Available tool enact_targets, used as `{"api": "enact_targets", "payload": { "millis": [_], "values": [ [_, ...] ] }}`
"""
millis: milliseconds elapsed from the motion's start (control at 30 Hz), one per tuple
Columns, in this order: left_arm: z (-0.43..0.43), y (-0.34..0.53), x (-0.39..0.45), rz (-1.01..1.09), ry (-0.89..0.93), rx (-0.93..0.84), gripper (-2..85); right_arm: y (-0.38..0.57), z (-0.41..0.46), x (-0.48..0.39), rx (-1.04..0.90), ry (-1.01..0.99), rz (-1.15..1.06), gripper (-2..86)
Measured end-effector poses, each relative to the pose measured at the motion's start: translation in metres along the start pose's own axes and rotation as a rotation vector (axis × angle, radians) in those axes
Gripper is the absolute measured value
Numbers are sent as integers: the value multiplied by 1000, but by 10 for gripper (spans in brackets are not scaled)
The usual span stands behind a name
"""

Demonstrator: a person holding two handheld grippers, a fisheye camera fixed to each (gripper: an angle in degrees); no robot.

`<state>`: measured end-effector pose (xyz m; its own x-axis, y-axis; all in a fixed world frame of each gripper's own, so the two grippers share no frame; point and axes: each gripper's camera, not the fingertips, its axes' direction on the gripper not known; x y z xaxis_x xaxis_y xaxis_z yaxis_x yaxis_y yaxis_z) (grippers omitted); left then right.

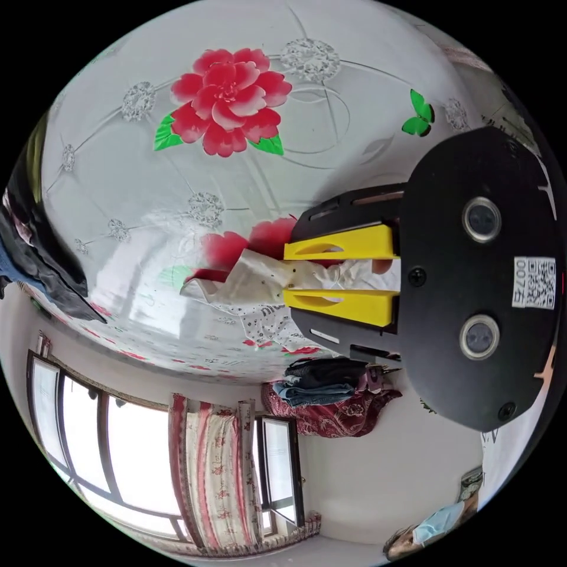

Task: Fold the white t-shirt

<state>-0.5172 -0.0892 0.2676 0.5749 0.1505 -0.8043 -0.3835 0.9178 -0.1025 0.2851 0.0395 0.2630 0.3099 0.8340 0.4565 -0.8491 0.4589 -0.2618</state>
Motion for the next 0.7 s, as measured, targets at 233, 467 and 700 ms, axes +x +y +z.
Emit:
{"api": "enact_targets", "payload": {
  "millis": [233,467,700],
  "values": [
    [8,-4,-14,-126,-6,-9,87,28,-1,-49,22,-31,-234,2],
    [22,-8,-25,-229,47,5,74,209,106,-205,-504,432,-1439,-2],
    [29,-25,-16,-192,90,7,69,300,196,-163,-768,543,-1561,0]
  ]
}}
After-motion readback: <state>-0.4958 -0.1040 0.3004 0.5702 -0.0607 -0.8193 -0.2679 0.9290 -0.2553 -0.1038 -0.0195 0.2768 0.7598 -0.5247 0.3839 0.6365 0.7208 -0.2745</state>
